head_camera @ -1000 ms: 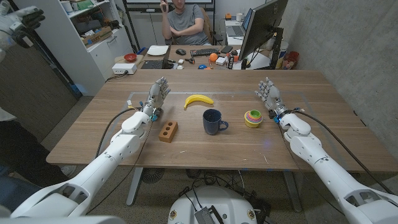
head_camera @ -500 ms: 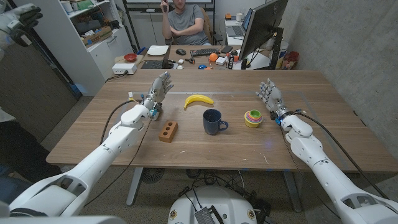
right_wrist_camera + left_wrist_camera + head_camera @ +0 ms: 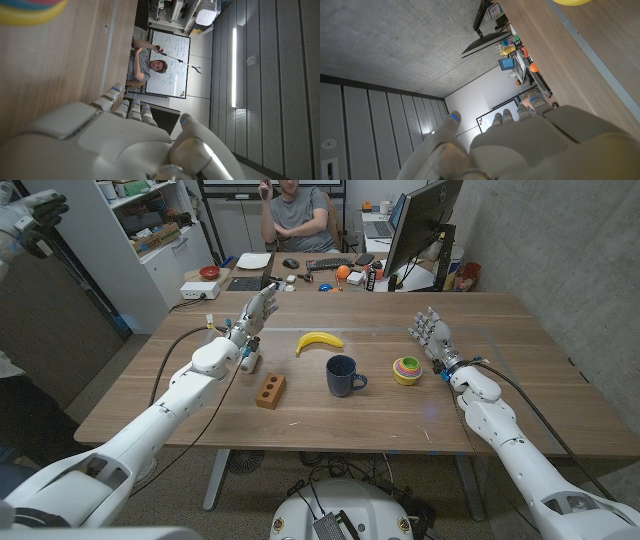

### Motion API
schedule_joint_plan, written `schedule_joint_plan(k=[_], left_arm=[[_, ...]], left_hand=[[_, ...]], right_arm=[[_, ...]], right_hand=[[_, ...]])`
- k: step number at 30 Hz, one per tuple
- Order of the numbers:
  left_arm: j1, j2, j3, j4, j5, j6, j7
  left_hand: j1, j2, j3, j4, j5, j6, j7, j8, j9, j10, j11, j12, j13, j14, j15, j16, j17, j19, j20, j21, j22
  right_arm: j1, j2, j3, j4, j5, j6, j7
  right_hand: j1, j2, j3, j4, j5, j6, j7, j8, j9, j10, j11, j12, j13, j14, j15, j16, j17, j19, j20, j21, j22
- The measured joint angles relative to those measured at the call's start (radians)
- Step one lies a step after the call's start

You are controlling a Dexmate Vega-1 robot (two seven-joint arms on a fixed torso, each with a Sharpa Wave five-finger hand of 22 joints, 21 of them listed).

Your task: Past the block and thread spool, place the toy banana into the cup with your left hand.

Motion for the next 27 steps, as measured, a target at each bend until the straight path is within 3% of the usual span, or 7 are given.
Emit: schedule_joint_plan(k=[5, 10, 16, 27], left_arm=[[-0.019, 0.034, 0.022, -0.033, 0.146, 0.032, 0.079], [-0.057, 0.064, 0.05, -0.048, 0.285, 0.055, 0.121], [-0.117, 0.1, 0.089, -0.056, 0.413, 0.055, 0.116], [-0.212, 0.151, 0.138, -0.087, 0.601, 0.048, 0.047]], left_hand=[[0.018, -0.017, -0.002, -0.022, 0.0, 0.001, -0.012, 0.001, 0.0, -0.002, -0.002, 0.0, 0.0, 0.005, 0.005, 0.0, 0.0, 0.008, 0.008, 0.0, 0.0], [0.05, -0.05, -0.008, -0.062, 0.0, 0.002, -0.027, 0.005, 0.0, -0.002, -0.037, 0.008, 0.0, 0.005, 0.005, 0.004, 0.0, 0.018, 0.018, 0.0, -0.005], [0.086, -0.069, -0.012, -0.098, 0.0, 0.002, -0.037, 0.012, 0.0, 0.011, -0.067, 0.017, 0.0, 0.001, 0.001, 0.006, 0.0, 0.04, -0.004, 0.0, -0.005], [0.126, -0.101, -0.022, -0.131, 0.005, 0.005, -0.041, 0.012, 0.0, 0.017, -0.073, 0.017, 0.0, 0.011, -0.018, 0.006, 0.0, 0.058, -0.022, 0.0, -0.005]], right_arm=[[-0.003, 0.009, 0.013, 0.003, -0.001, 0.0, 0.008], [-0.017, 0.01, 0.027, -0.009, -0.003, 0.003, 0.01], [-0.035, 0.007, 0.038, -0.023, -0.005, 0.004, 0.008], [-0.056, 0.005, 0.049, -0.035, -0.005, 0.009, 0.0]], right_hand=[[0.0, 0.0, 0.0, 0.0, 0.003, 0.0, 0.0, 0.0, 0.0, 0.0, 0.0, 0.0, 0.0, 0.0, 0.0, 0.0, 0.0, 0.0, 0.0, 0.0, 0.0], [0.0, 0.0, -0.002, -0.002, 0.004, 0.0, 0.0, 0.0, 0.0, 0.0, 0.0, 0.0, 0.0, 0.0, 0.0, 0.0, 0.0, 0.0, 0.0, 0.0, 0.0], [0.0, 0.0, -0.004, -0.004, 0.004, 0.0, 0.0, 0.0, 0.0, 0.0, 0.0, 0.0, 0.0, 0.0, 0.0, 0.0, 0.0, 0.0, 0.0, 0.0, 0.0], [0.0, 0.0, -0.004, -0.004, 0.004, 0.0, 0.0, 0.0, 0.0, 0.0, 0.0, 0.0, 0.0, 0.0, 0.0, 0.0, 0.0, 0.0, 0.0, 0.0, 0.0]])
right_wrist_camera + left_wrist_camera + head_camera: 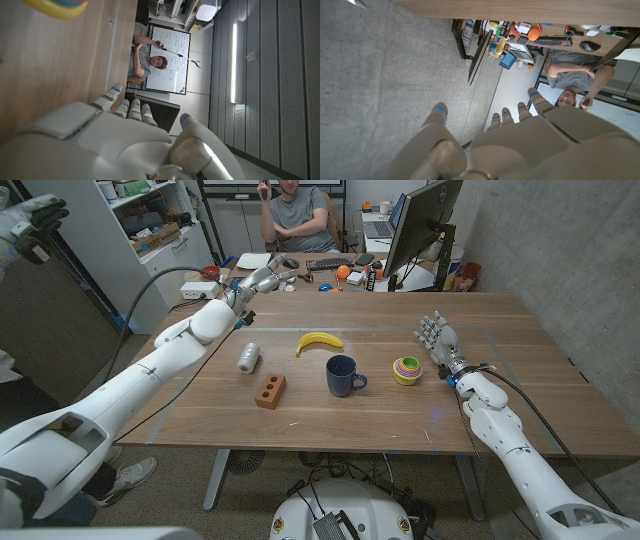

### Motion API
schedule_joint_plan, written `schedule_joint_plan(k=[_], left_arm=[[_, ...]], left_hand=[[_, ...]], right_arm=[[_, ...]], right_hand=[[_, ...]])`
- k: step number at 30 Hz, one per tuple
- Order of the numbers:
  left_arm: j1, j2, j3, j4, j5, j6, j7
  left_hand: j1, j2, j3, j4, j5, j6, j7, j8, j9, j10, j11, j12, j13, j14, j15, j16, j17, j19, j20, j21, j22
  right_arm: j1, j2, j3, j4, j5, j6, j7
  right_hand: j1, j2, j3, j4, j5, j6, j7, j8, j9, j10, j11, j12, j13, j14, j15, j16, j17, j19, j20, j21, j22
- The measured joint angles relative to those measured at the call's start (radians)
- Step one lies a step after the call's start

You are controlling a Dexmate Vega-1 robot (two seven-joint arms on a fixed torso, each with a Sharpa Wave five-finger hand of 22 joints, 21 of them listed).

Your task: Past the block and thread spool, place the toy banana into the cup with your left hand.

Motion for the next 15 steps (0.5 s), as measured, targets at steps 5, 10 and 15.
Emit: schedule_joint_plan(k=[5, 10, 15], left_arm=[[-0.034, 0.026, 0.025, -0.031, 0.119, -0.01, 0.0], [-0.056, 0.036, 0.037, -0.042, 0.203, -0.027, -0.001], [-0.078, 0.04, 0.046, -0.042, 0.253, -0.051, -0.018]], left_hand=[[0.033, -0.025, -0.009, -0.027, 0.011, -0.005, -0.005, 0.0, 0.0, -0.005, -0.005, -0.005, 0.0, 0.002, -0.002, 0.0, 0.0, 0.008, 0.003, 0.0, 0.0], [0.052, -0.044, -0.016, -0.045, 0.013, -0.004, -0.011, 0.0, 0.0, -0.005, -0.005, -0.005, 0.0, 0.008, -0.008, 0.0, 0.0, 0.023, -0.002, 0.0, 0.0], [0.078, -0.06, -0.024, -0.061, 0.023, -0.004, -0.022, 0.0, 0.0, -0.005, -0.005, -0.005, 0.0, 0.013, -0.012, 0.0, 0.0, 0.039, -0.014, 0.005, 0.0]], right_arm=[[-0.006, -0.003, 0.003, -0.004, -0.001, 0.0, -0.004], [-0.012, -0.006, 0.007, -0.011, -0.002, 0.0, -0.011], [-0.022, -0.007, 0.016, -0.018, 0.003, 0.0, -0.015]], right_hand=[[0.0, 0.0, 0.0, 0.0, 0.004, 0.0, 0.0, 0.0, 0.0, 0.0, 0.0, 0.0, 0.0, 0.0, 0.0, 0.0, 0.0, 0.0, 0.0, 0.0, 0.0], [0.0, 0.0, -0.003, -0.003, 0.004, 0.0, 0.0, 0.0, 0.0, 0.0, 0.0, 0.0, 0.0, 0.0, 0.0, 0.0, 0.0, 0.0, 0.0, 0.0, 0.0], [0.0, 0.0, -0.004, -0.004, 0.004, 0.0, 0.0, 0.0, 0.0, 0.0, 0.0, 0.0, 0.0, 0.0, 0.0, 0.0, 0.0, 0.0, 0.0, 0.0, 0.0]])
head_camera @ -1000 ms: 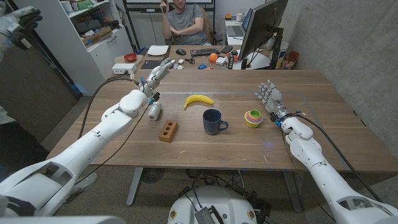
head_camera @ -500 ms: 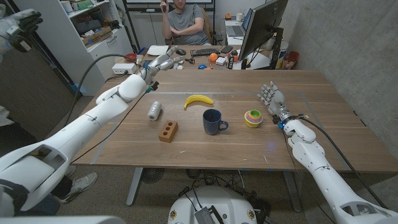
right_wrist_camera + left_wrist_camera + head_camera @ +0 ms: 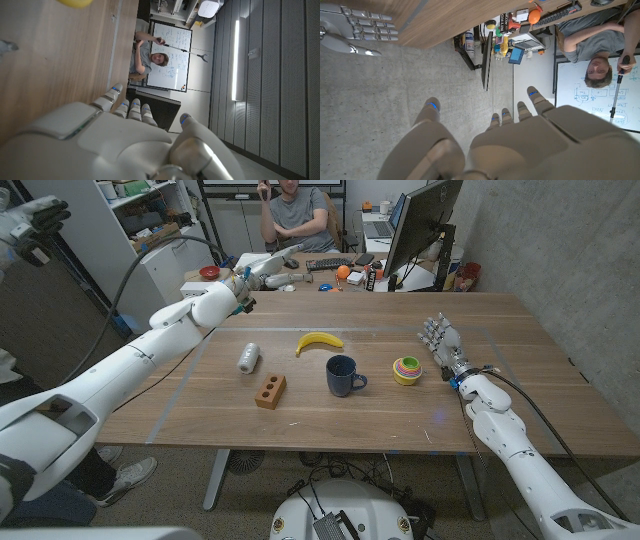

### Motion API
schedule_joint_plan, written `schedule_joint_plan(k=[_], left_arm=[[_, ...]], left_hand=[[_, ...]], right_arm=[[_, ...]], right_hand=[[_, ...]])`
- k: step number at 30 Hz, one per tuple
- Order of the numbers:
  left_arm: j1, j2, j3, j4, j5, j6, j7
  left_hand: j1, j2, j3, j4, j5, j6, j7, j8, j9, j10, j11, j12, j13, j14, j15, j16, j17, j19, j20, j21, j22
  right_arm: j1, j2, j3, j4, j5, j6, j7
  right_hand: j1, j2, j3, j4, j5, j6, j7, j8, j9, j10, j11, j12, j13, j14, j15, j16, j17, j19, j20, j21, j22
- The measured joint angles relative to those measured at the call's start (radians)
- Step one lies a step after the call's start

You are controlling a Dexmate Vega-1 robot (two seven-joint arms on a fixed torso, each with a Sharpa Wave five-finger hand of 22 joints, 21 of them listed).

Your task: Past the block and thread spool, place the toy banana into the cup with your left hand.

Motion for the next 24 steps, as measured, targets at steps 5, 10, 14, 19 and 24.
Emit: schedule_joint_plan(k=[5, 10, 14, 19, 24], left_arm=[[-0.027, 0.005, 0.008, 0.008, 0.038, -0.024, -0.032], [-0.063, 0.005, 0.021, 0.025, 0.076, -0.049, -0.074], [-0.09, 0.004, 0.034, 0.037, 0.109, -0.064, -0.104], [-0.125, 0.004, 0.053, 0.043, 0.165, -0.082, -0.139], [-0.157, 0.004, 0.078, 0.038, 0.228, -0.098, -0.166]], left_hand=[[0.032, -0.024, -0.012, -0.02, 0.016, 0.0, 0.0, -0.004, 0.0, 0.005, -0.005, 0.0, 0.0, 0.006, -0.005, 0.0, 0.0, 0.013, -0.006, 0.0, 0.0], [0.084, -0.047, -0.028, -0.044, 0.047, 0.0, 0.0, -0.008, 0.0, 0.005, -0.005, -0.004, 0.0, 0.019, -0.002, 0.0, 0.0, 0.02, 0.001, 0.0, -0.001], [0.121, -0.052, -0.039, -0.055, 0.068, 0.0, 0.0, -0.008, 0.005, -0.006, -0.001, -0.008, 0.0, 0.019, -0.002, 0.0, 0.0, 0.02, 0.001, -0.005, -0.005], [0.151, -0.056, -0.05, -0.06, 0.089, 0.0, 0.0, -0.008, 0.005, -0.011, -0.004, -0.012, 0.001, 0.016, 0.002, -0.006, 0.0, 0.024, 0.006, -0.005, -0.005], [0.183, -0.062, -0.073, -0.061, 0.114, 0.0, 0.0, -0.008, 0.005, -0.011, -0.004, -0.012, 0.005, 0.019, -0.002, -0.006, 0.0, 0.042, 0.001, -0.005, -0.005]], right_arm=[[-0.01, -0.002, 0.008, -0.007, 0.004, 0.0, -0.009], [-0.017, -0.003, 0.011, -0.018, 0.005, 0.002, -0.021], [-0.021, -0.009, 0.011, -0.034, 0.0, 0.003, -0.033], [-0.025, -0.013, 0.011, -0.046, -0.007, 0.002, -0.046], [-0.03, -0.018, 0.011, -0.057, -0.009, 0.002, -0.055]], right_hand=[[0.0, 0.0, 0.0, 0.0, 0.0, 0.0, 0.0, 0.0, 0.0, 0.0, 0.0, 0.008, 0.0, 0.0, 0.0, 0.0, -0.002, 0.0, 0.0, 0.0, 0.0], [0.0, 0.0, 0.0, 0.0, 0.0, 0.0, 0.0, 0.0, 0.0, 0.0, 0.0, 0.008, 0.0, 0.0, 0.0, 0.0, -0.002, 0.0, 0.0, 0.0, 0.0], [0.0, 0.0, 0.0, 0.0, 0.0, 0.0, 0.0, 0.0, 0.0, 0.0, 0.0, 0.008, 0.0, 0.0, 0.0, 0.0, -0.002, 0.004, 0.004, 0.0, 0.0], [0.0, 0.0, 0.0, 0.0, 0.0, 0.0, 0.0, 0.0, 0.0, 0.0, 0.0, 0.008, 0.0, 0.0, 0.0, 0.0, -0.002, 0.004, 0.004, 0.0, 0.0], [0.0, 0.0, -0.003, -0.003, 0.004, 0.0, 0.0, 0.0, 0.0, 0.0, 0.0, 0.008, 0.0, 0.0, 0.0, 0.0, -0.002, 0.004, 0.004, 0.0, 0.0]])
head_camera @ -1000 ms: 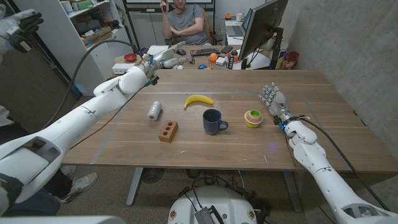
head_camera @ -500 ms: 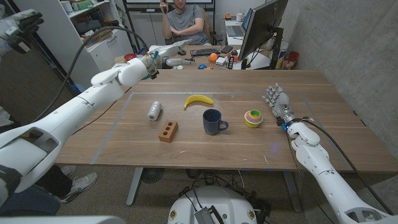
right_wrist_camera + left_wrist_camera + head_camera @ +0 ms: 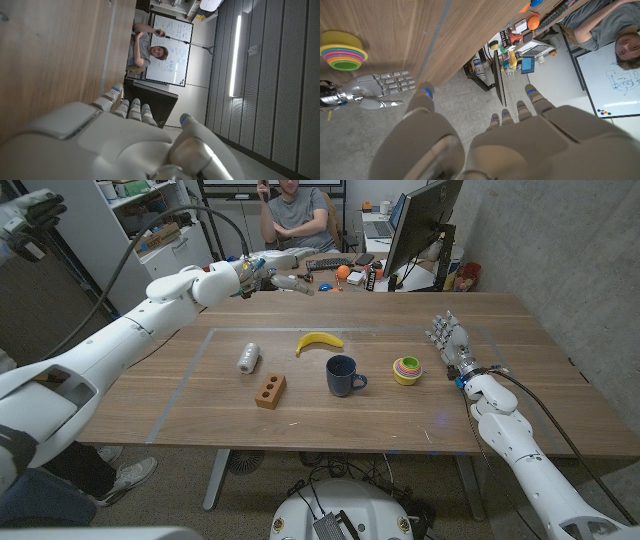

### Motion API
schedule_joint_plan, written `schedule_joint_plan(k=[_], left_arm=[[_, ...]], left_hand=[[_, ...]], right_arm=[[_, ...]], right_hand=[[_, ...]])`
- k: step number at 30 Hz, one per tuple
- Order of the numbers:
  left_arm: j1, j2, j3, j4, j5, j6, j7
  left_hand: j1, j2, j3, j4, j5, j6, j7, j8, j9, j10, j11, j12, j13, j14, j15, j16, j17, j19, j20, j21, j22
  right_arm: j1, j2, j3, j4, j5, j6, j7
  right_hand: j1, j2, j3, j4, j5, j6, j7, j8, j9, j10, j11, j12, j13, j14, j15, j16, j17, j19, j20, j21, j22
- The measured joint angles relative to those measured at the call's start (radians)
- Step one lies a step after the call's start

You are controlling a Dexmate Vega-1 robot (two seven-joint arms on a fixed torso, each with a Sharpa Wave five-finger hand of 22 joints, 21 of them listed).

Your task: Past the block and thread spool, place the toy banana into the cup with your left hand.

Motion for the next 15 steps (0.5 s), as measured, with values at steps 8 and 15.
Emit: schedule_joint_plan(k=[8, 15], left_arm=[[-0.025, 0.0, 0.016, -0.023, 0.073, -0.028, -0.031], [-0.027, 0.002, 0.017, -0.038, 0.112, -0.033, -0.042]], left_hand=[[0.053, 0.003, -0.035, -0.001, 0.048, 0.0, 0.008, 0.0, 0.0, 0.01, 0.006, 0.005, 0.0, 0.022, -0.003, 0.0, 0.0, 0.028, 0.0, 0.0, 0.0], [0.102, 0.007, -0.056, -0.002, 0.087, 0.0, 0.019, 0.005, 0.0, 0.028, 0.01, 0.012, 0.0, 0.038, -0.012, 0.0, 0.0, 0.06, -0.011, 0.0, 0.0]], right_arm=[[-0.007, -0.008, -0.001, -0.017, -0.004, 0.0, -0.013], [-0.012, -0.014, -0.001, -0.022, -0.004, 0.0, -0.02]], right_hand=[[0.0, 0.0, -0.001, -0.001, 0.0, 0.0, 0.0, 0.0, 0.0, 0.0, 0.0, 0.0, 0.0, 0.0, 0.0, 0.0, 0.0, 0.0, 0.0, 0.0, 0.0], [0.0, 0.0, -0.001, -0.001, 0.0, 0.0, 0.0, 0.0, 0.0, 0.0, 0.0, 0.0, 0.0, 0.0, 0.0, 0.0, 0.0, 0.0, 0.0, 0.0, 0.0]])
